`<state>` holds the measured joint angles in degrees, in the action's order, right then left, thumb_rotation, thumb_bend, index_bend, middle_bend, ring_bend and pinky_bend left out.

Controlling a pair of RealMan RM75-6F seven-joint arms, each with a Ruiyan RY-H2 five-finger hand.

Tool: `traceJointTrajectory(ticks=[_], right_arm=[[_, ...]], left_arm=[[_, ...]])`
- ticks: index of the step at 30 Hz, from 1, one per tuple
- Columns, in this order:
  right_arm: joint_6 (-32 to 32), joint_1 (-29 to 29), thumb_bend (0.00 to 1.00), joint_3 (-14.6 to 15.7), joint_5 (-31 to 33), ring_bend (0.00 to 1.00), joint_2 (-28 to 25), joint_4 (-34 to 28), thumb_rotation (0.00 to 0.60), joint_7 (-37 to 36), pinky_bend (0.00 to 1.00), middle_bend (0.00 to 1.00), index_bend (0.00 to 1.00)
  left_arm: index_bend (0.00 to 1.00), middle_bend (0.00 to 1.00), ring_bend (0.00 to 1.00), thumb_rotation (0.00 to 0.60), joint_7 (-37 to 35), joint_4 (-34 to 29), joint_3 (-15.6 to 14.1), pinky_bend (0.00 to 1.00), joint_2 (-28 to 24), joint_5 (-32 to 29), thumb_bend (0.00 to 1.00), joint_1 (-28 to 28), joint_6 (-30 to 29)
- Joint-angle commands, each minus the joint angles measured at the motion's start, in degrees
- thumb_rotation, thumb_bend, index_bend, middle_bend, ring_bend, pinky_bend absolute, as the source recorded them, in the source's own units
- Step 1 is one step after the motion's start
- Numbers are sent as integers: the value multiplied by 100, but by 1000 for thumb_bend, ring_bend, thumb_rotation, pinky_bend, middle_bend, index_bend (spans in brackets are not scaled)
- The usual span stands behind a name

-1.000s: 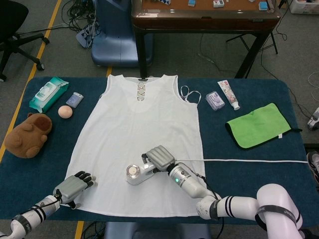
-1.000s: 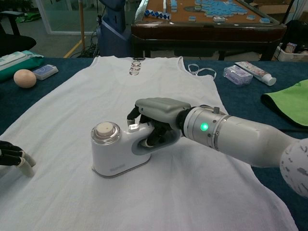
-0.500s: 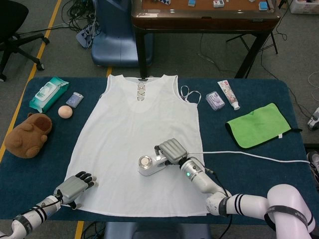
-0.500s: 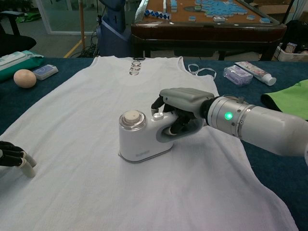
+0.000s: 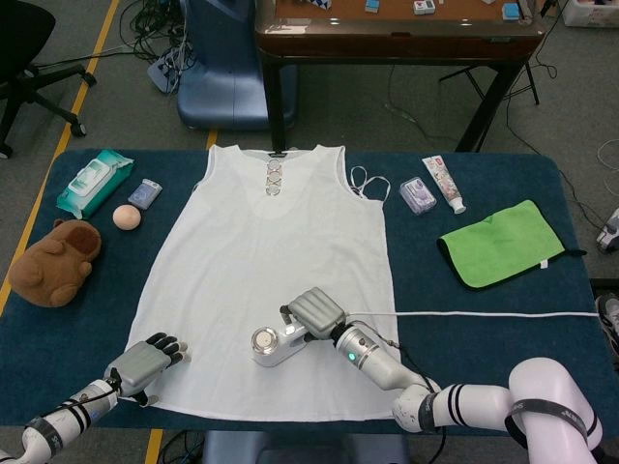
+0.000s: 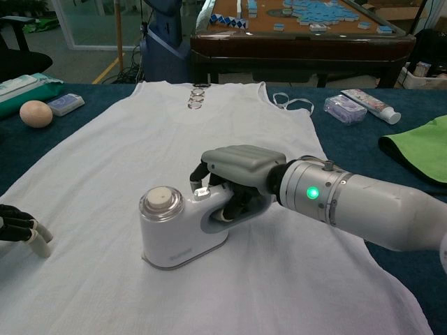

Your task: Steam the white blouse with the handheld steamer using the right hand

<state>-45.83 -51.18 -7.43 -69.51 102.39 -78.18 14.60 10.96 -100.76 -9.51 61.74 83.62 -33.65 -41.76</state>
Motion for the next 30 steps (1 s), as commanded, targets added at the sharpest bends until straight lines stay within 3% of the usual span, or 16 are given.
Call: traceJointTrajectory(ticks=[1, 30], right_arm=[[-2, -3, 510, 31, -73, 883, 55, -7, 600, -25, 840, 862, 826], [-262, -219, 511, -442, -183, 882, 619, 1447, 600, -49, 840, 863, 834]], left_arm=[[180, 100, 50, 573, 1, 3, -4, 28, 4, 1, 193, 2, -2], [180, 100, 50, 572, -3, -39, -36, 28, -21, 28, 193, -7, -32]])
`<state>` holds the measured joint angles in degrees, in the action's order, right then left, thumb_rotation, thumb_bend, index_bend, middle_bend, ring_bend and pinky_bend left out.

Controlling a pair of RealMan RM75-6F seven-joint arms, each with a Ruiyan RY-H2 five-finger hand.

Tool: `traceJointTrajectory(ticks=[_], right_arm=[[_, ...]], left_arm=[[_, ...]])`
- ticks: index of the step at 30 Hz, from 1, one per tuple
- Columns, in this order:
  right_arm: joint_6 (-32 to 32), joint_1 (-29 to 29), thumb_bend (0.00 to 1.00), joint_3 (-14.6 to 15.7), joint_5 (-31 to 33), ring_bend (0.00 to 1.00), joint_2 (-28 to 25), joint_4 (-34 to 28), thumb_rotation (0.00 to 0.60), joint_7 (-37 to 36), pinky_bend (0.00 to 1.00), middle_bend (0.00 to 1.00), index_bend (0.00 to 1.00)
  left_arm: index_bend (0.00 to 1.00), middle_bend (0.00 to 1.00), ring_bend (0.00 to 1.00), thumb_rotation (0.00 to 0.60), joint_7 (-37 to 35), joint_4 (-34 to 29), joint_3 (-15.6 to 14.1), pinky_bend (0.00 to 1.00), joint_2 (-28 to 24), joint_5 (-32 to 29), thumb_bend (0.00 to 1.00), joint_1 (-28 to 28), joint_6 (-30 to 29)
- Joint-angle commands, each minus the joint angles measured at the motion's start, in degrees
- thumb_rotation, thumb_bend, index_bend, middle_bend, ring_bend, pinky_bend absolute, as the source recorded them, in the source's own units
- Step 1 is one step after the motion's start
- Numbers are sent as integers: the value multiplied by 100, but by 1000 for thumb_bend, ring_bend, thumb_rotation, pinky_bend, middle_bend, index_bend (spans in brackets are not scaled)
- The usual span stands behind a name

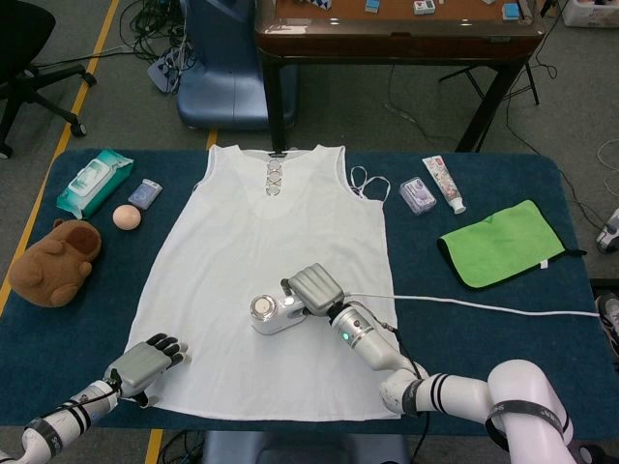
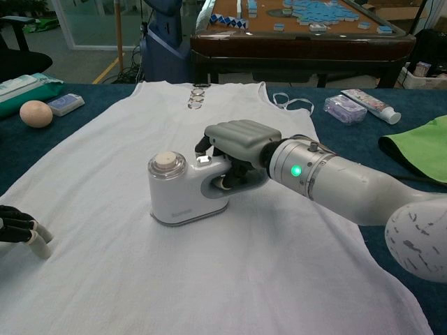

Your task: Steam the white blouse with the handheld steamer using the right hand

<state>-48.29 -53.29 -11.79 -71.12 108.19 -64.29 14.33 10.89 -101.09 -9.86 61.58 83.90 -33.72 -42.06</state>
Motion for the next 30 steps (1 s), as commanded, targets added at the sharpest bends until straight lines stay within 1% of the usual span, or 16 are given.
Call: traceJointTrajectory(ticks=[1, 5, 10, 14, 23, 30], right_arm=[[-6, -5, 510, 11, -35, 882, 43, 66, 600, -31, 840, 863, 834], [14, 38, 511, 127, -134, 882, 13, 16, 600, -72, 840, 863, 834], [-30, 125, 511, 267, -294, 882, -128, -222, 600, -129, 840, 863, 834], [-69, 214, 511, 372, -404, 882, -300, -494, 600, -197, 840, 863, 835], [-192, 414, 511, 746, -800, 882, -690, -1009, 600, -189, 840, 863, 834], [-274, 553, 511, 971, -1044, 882, -967, -1290, 600, -210, 840, 863, 834]], left_arm=[[180, 100, 50, 572, 6, -11, -1, 28, -5, 1, 193, 1, -6], [180, 100, 49, 572, 16, -19, -2, 28, -4, -1, 192, -2, -3], [180, 100, 50, 572, 40, -32, 3, 28, 6, -15, 193, -19, 20], [180, 100, 50, 571, 55, -38, 7, 28, 12, -20, 192, -25, 21], [180, 100, 50, 574, 80, -43, -4, 28, 25, -31, 193, -29, 31], [180, 100, 50, 574, 92, -57, -8, 28, 16, -40, 193, -27, 24]])
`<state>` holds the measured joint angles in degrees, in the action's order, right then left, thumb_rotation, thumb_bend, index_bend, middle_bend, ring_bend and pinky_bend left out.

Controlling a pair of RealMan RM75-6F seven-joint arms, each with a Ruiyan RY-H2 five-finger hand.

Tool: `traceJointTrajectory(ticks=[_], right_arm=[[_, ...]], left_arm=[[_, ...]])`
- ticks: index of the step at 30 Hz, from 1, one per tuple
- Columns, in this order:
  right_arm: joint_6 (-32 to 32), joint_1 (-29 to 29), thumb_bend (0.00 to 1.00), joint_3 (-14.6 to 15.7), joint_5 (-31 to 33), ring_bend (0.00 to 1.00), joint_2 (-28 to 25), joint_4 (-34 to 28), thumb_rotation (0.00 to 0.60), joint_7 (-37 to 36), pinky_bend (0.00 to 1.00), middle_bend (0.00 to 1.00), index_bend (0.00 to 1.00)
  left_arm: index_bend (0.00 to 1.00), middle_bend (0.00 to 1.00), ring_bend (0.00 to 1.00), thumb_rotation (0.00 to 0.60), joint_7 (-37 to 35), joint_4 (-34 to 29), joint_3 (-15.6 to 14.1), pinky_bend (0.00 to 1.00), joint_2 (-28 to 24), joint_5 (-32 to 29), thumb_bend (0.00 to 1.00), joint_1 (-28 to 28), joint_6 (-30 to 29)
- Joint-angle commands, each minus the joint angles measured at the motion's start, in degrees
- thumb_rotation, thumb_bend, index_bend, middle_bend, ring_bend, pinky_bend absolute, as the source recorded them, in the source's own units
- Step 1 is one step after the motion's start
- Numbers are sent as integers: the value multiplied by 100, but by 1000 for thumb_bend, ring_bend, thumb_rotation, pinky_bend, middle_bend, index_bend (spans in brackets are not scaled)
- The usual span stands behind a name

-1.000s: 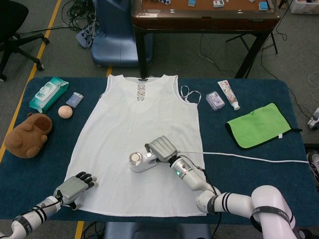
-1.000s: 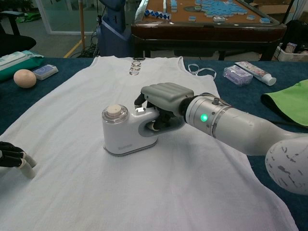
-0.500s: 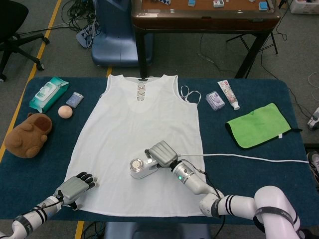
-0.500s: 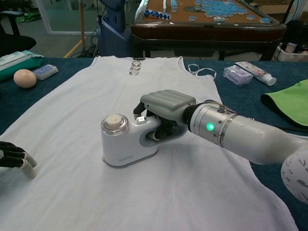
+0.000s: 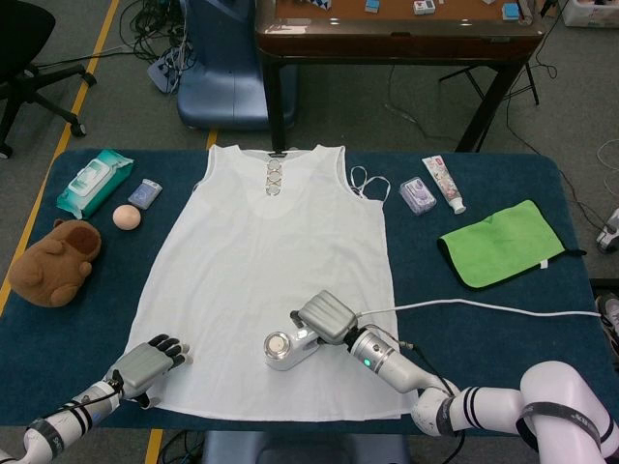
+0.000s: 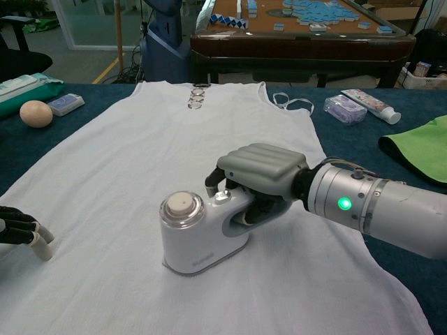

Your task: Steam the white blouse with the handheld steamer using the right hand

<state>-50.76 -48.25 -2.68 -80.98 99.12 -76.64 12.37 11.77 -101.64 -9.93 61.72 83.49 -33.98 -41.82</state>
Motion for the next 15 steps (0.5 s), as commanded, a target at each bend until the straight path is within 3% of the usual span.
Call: traceJointTrajectory(ticks=[1, 9, 15], right_arm=[[-30, 74, 510, 96, -76, 882, -88, -74, 600, -23, 840, 863, 834], [-214, 281, 510, 205, -226, 882, -310, -177, 600, -227, 840, 863, 834], [-601, 454, 510, 71, -322, 882, -652, -434, 600, -448, 840, 863, 835]], left_arm=[[180, 100, 50, 573, 7, -3, 0, 28, 4, 2, 193, -1, -1], [180, 100, 49, 572, 42, -47, -1, 28, -17, 4, 194, -14, -1], [180, 100, 50, 574, 82, -100, 24, 28, -63, -12, 192, -15, -49]])
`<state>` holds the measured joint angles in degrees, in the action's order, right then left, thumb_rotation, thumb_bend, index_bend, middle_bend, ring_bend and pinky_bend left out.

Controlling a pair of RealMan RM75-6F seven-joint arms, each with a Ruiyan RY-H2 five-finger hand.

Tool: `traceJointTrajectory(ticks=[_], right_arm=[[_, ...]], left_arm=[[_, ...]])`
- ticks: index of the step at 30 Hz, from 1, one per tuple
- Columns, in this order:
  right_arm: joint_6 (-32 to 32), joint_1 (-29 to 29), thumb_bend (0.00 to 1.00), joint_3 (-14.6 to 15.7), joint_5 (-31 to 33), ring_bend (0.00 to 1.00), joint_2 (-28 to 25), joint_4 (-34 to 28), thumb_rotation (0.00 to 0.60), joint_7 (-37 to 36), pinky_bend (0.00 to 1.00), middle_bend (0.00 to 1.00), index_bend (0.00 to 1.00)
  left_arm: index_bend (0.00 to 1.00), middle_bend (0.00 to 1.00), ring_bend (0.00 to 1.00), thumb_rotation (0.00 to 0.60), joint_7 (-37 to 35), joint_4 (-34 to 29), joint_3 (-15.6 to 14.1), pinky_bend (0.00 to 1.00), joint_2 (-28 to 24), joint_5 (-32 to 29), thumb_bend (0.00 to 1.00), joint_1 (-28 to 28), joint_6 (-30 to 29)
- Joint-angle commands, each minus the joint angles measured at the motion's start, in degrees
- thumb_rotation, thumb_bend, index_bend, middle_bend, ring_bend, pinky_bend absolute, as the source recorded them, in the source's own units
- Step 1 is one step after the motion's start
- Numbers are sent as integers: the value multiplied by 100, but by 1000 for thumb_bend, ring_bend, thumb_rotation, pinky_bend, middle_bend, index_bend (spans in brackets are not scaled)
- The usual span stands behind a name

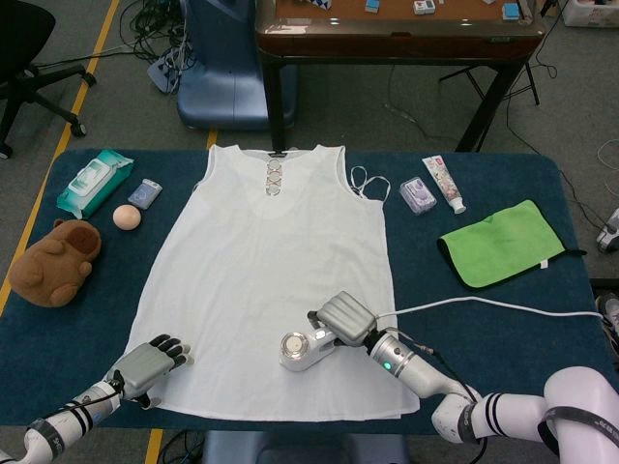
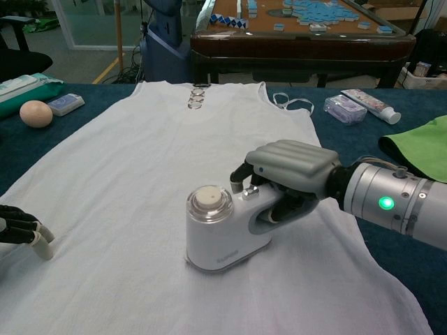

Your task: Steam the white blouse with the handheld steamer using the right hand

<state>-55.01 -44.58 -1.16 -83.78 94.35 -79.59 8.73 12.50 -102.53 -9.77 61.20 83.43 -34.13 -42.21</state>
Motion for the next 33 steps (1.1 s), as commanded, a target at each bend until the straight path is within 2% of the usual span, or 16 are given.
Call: traceJointTrajectory(ticks=[1, 6, 12, 20, 25, 33], right_arm=[[-248, 120, 510, -112, -44, 882, -257, -199, 600, -95, 840, 863, 836], [-635, 393, 511, -238, 52, 882, -901, -623, 600, -90, 840, 863, 836], [-1062, 855, 511, -215, 233, 882, -1714, -1114, 600, 13, 840, 863, 836], [-1344, 1535, 510, -8, 633, 882, -2349, -1083, 600, -126, 840, 863, 836], [-1380, 1901, 510, 121, 849, 872, -2332, -682, 600, -350, 840, 854, 836], [-1344, 2333, 510, 188, 985, 829, -1775, 297, 600, -876, 817, 829, 836]], left_arm=[[180, 100, 50, 575, 14, -23, 11, 28, -23, -11, 192, -1, -17], [180, 100, 50, 583, 76, -116, 42, 28, -133, -32, 193, 11, -109], [180, 100, 50, 599, 108, -245, 172, 28, -297, -80, 192, 142, -518], [180, 100, 50, 600, -273, -177, 442, 28, -435, -277, 192, 576, -1425], [180, 100, 50, 600, -638, 19, 607, 28, -486, -518, 193, 910, -1964], [180, 100, 49, 600, -1168, 381, 769, 27, -370, -722, 193, 1372, -2540]])
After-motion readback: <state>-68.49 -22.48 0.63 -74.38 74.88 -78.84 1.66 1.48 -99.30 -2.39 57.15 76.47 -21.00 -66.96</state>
